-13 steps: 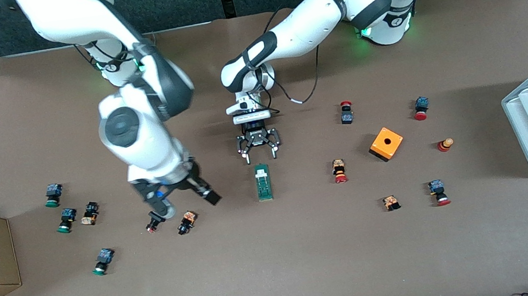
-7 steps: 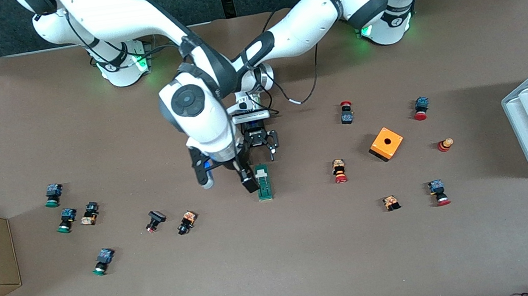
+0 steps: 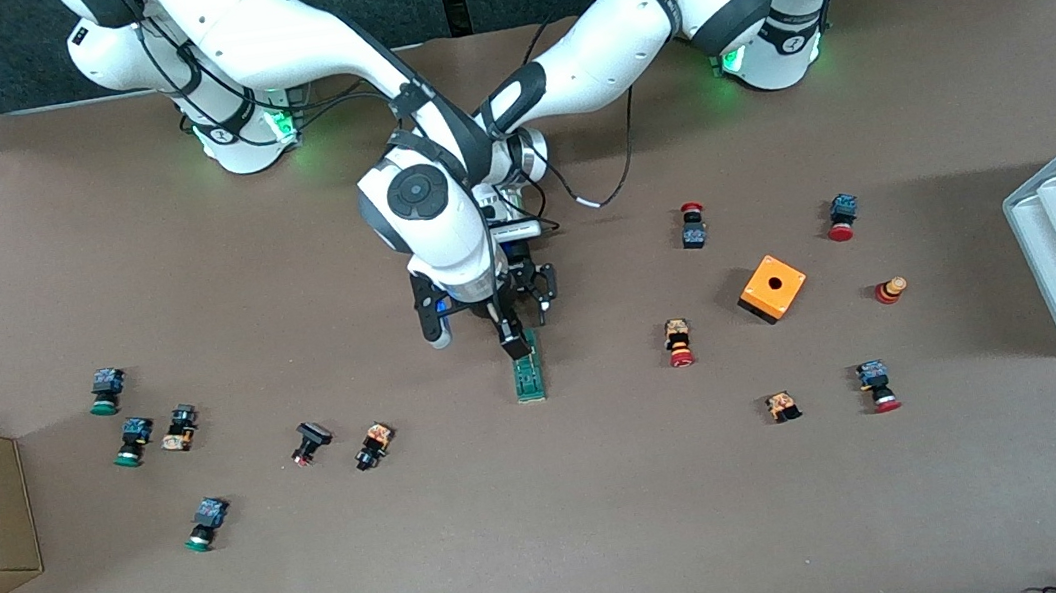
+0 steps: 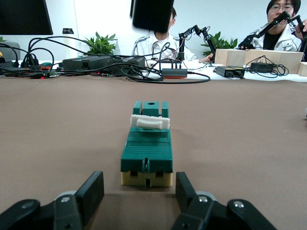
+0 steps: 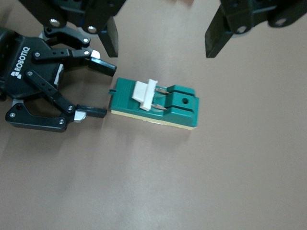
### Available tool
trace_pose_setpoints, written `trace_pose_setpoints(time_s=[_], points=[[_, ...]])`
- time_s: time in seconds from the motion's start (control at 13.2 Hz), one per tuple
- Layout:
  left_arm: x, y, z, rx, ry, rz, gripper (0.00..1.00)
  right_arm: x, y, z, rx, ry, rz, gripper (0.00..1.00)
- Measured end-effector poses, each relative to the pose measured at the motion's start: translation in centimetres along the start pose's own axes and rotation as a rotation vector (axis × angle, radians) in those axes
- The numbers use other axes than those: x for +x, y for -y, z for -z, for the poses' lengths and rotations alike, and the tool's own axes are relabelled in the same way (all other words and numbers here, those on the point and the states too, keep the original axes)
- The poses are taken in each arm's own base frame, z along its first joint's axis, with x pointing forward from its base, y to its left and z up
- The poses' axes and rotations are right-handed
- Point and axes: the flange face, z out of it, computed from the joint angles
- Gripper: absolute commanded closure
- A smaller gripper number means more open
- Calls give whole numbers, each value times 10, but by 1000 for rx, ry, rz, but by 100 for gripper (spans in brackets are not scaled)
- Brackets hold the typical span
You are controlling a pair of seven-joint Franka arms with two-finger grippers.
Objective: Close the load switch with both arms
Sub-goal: 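Grasp the white switch handle with the right gripper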
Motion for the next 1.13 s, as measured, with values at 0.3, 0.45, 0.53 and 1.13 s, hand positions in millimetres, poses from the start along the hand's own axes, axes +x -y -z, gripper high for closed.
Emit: trace_pose_setpoints(time_s=[0.3,0.45,0.53,1.13], points=[[2,-4,-9,6,-2,13,31,-4,-16,-40,5,-8,19,29],[3,-5,-12,9,-5,17,31,-6,-22,-51,6,-9,27,32],[3,-5,-12,10,-5,16,31,-6,-24,-54,4,-11,29,35],[3,-5,-12,10,-5,16,31,-1,-30,-67,17,-16,31,38]])
